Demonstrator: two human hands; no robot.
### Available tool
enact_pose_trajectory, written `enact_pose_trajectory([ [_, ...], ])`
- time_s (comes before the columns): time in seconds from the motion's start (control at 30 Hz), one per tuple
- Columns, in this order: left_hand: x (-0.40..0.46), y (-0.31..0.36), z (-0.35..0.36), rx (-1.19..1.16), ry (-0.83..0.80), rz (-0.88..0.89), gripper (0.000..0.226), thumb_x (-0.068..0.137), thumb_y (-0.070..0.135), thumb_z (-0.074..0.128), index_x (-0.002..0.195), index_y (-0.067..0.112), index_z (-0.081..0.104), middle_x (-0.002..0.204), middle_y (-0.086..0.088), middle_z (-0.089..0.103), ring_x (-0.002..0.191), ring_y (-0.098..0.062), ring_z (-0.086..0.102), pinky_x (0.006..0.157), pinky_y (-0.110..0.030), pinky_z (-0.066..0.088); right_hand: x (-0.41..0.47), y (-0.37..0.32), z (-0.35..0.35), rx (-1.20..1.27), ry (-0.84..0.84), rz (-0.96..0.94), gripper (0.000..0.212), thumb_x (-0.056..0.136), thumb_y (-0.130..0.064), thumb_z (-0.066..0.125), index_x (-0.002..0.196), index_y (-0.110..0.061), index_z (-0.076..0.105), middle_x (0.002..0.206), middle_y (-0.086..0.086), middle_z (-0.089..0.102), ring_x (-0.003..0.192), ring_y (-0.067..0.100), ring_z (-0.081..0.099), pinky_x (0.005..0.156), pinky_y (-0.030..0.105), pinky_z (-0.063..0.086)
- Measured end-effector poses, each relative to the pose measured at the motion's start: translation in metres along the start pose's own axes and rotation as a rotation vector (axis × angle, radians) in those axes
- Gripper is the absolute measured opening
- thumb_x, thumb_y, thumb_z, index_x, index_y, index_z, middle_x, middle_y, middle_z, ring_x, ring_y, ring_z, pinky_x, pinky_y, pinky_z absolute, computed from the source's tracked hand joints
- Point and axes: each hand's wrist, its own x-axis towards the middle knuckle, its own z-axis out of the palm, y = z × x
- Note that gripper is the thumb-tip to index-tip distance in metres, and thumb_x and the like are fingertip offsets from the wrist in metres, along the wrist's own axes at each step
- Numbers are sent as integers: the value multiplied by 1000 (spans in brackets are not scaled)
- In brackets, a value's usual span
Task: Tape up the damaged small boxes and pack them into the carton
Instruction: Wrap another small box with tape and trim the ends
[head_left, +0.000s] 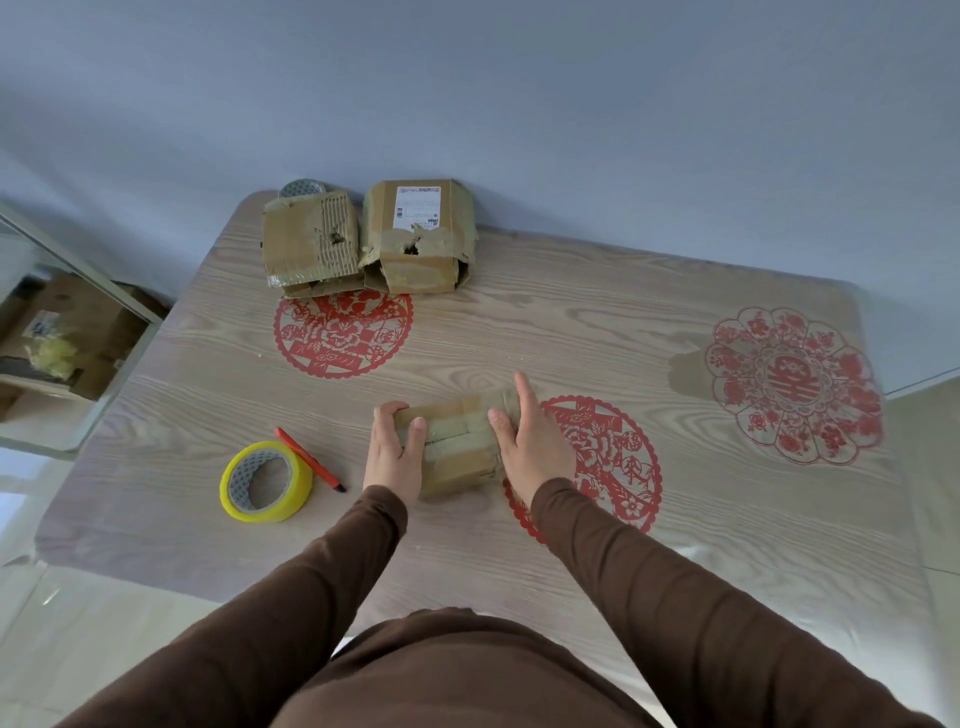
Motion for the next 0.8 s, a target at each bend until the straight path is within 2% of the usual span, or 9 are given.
enact_pose_trajectory([
  [0.1,-23,4,-3,-105,51,-80,13,100,17,54,110,14,47,96,-2,55,86,-20,52,74,-32,43,21,0,-15,-166,-24,-11,84,95,-71,38,160,-31,4,147,1,47,127,27,46,85,41,51],
  [0.2,-58,0,1,-90,13,-53,24,91,12,68,108,12,51,96,2,56,86,-17,55,74,-22,44,30,-3,-19,87,-19,136,94,88,-65,60,159,-23,16,155,6,37,140,27,39,105,44,44],
  [0.27,-72,-3,5,-73,-101,-51,38,89,19,73,121,18,52,105,3,59,95,-14,59,80,-19,49,22,-10,-15,366,23,203,92,86,-50,73,156,-19,23,158,4,32,143,22,36,115,42,37],
  [0.33,-69,-9,7,-26,-206,-77,60,89,34,72,141,26,45,122,2,56,109,-14,58,94,-30,53,4,-15,-8,544,30,256,88,87,-39,76,156,-18,25,160,4,29,145,20,33,120,41,31],
  [0.43,-56,-4,4,-164,-361,-237,92,77,62,70,155,43,24,153,5,41,136,-16,45,116,-42,38,-34,-10,0,595,-11,330,77,94,-42,65,156,-19,25,160,4,32,144,20,34,120,42,30],
  [0.57,-55,11,12,-314,-493,-271,103,70,74,57,158,46,11,163,6,29,145,-14,35,123,-42,26,-65,-8,2,736,-145,302,72,99,-48,56,159,-29,22,156,-9,35,141,11,36,119,36,29],
  [0.7,-69,38,24,180,-365,56,93,74,80,16,158,42,3,164,20,1,152,-6,-6,124,-46,-7,-61,2,5,1006,-171,441,75,92,-65,55,156,-39,26,151,-8,46,133,17,49,115,45,41],
  [0.73,-72,42,25,321,-371,109,90,76,79,10,158,43,3,164,20,-2,152,-6,-10,122,-48,-11,-60,7,7,1032,-192,481,73,92,-66,54,155,-39,30,148,-9,49,130,15,51,113,43,43],
  [0.8,-75,44,29,501,-453,147,77,88,74,12,159,44,5,167,15,-7,153,-8,-13,121,-52,-14,-60,16,10,935,-249,508,54,100,-54,50,150,-35,39,137,-14,54,116,5,56,99,21,49],
])
